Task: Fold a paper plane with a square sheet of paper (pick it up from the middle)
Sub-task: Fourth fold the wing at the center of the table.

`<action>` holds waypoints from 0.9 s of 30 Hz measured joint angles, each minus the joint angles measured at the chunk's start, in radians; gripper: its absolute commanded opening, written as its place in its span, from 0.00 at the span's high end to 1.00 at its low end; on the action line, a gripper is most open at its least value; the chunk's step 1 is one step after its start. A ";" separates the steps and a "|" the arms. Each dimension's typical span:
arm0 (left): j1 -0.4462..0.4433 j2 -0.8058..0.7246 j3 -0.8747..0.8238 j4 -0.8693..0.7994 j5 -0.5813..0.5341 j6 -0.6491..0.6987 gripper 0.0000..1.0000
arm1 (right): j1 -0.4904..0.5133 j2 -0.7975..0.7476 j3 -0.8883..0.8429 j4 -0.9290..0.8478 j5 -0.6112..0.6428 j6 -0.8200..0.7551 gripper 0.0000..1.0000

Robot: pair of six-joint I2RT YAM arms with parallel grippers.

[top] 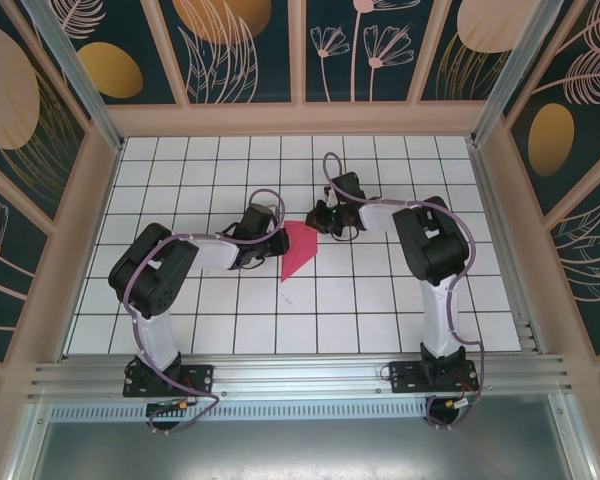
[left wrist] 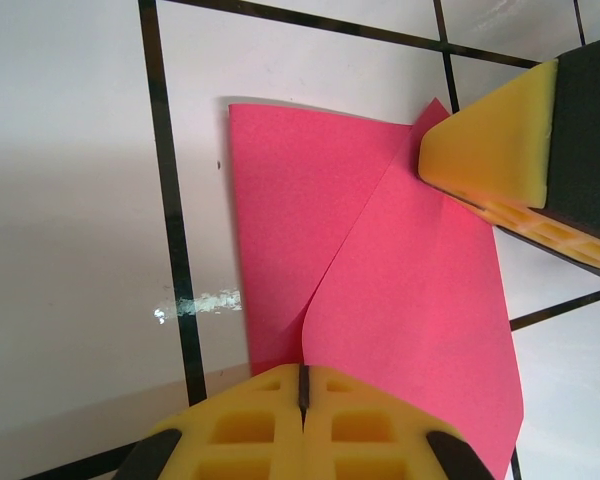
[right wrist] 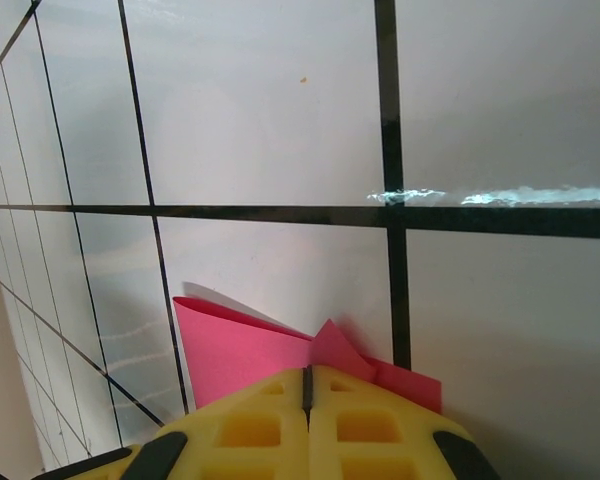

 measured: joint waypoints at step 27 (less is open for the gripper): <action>0.000 0.000 0.000 0.000 0.000 0.000 1.00 | -0.035 0.032 0.072 -0.047 -0.002 -0.003 0.95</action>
